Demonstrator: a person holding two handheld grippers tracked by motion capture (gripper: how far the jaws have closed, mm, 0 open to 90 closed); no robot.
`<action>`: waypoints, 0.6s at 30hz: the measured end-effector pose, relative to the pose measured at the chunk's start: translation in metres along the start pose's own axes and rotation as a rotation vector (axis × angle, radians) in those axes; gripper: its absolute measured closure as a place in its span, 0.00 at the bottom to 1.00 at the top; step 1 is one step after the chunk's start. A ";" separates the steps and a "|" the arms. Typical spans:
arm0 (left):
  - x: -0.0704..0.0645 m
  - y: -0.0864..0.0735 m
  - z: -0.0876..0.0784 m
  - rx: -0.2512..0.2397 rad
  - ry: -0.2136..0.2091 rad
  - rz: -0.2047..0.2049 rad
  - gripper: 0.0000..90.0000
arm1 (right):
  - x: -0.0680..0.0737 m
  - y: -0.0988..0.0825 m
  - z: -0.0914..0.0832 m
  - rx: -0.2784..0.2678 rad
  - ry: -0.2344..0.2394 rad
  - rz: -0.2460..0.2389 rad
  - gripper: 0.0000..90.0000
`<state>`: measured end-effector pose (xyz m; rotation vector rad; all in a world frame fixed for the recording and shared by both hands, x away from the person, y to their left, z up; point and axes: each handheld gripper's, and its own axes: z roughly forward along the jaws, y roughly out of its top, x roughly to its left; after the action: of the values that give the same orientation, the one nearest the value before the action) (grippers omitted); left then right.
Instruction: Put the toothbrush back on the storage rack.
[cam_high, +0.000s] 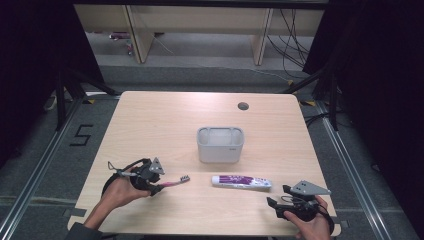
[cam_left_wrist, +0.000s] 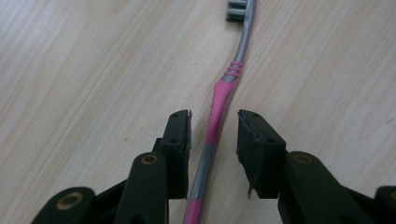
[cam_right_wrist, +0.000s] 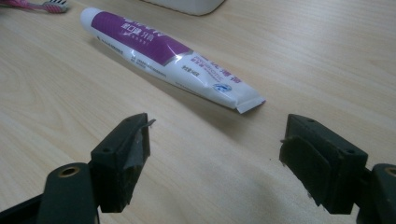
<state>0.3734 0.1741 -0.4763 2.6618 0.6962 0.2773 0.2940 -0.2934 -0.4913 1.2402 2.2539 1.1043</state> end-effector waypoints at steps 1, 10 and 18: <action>0.000 0.000 0.000 0.000 0.000 0.000 0.73 | 0.000 0.000 0.000 0.000 0.000 0.000 0.27; -0.001 0.008 0.007 0.041 -0.015 0.027 0.80 | 0.000 0.000 0.000 -0.001 0.002 -0.003 0.27; -0.001 0.012 0.010 0.071 -0.022 0.030 0.85 | 0.001 0.000 0.001 -0.006 0.013 0.010 0.27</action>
<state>0.3804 0.1607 -0.4807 2.7406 0.6712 0.2353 0.2939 -0.2918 -0.4923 1.2474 2.2546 1.1245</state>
